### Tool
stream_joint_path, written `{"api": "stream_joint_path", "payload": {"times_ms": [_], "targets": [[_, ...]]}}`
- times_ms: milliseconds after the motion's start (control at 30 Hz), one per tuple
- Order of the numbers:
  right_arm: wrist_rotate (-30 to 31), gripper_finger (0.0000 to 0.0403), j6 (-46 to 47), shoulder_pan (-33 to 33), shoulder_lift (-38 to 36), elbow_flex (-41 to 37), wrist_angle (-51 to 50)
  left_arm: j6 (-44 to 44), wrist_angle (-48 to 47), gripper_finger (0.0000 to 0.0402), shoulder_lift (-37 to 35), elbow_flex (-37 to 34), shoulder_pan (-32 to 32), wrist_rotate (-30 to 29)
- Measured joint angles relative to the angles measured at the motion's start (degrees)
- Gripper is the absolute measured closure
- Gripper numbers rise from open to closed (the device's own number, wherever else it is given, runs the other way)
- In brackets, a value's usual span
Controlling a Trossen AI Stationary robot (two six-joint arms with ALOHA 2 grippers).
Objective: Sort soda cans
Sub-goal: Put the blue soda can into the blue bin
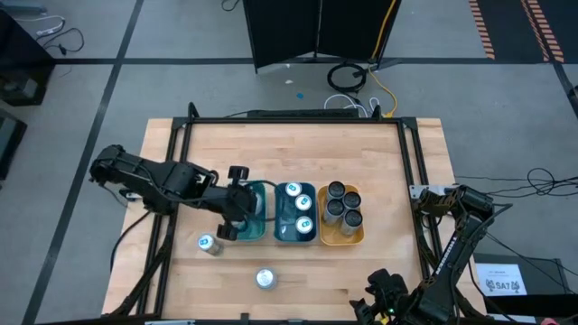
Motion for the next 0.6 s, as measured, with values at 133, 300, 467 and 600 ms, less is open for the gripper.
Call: {"api": "stream_joint_path", "payload": {"times_ms": [133,300,467,600], "targets": [[0.02,0.0080,-2.39,0.00,0.00,0.00,0.00,-5.71,7.08,0.0301,-5.32,-9.27,0.44,1.96],[0.02,0.0080,-3.96,0.01,0.00,0.00,0.00,-21.24,11.30,0.0301,-13.34,-17.20,-0.87,1.79],[0.02,0.0080,-6.29,0.00,0.00,0.00,0.00,-38.29,9.76,0.0301,-20.59,-20.30,-5.27,-4.00],[0.02,0.0080,-9.12,0.02,0.00,0.00,0.00,-57.45,3.14,0.0301,-24.42,-20.44,-10.32,-11.26]]}}
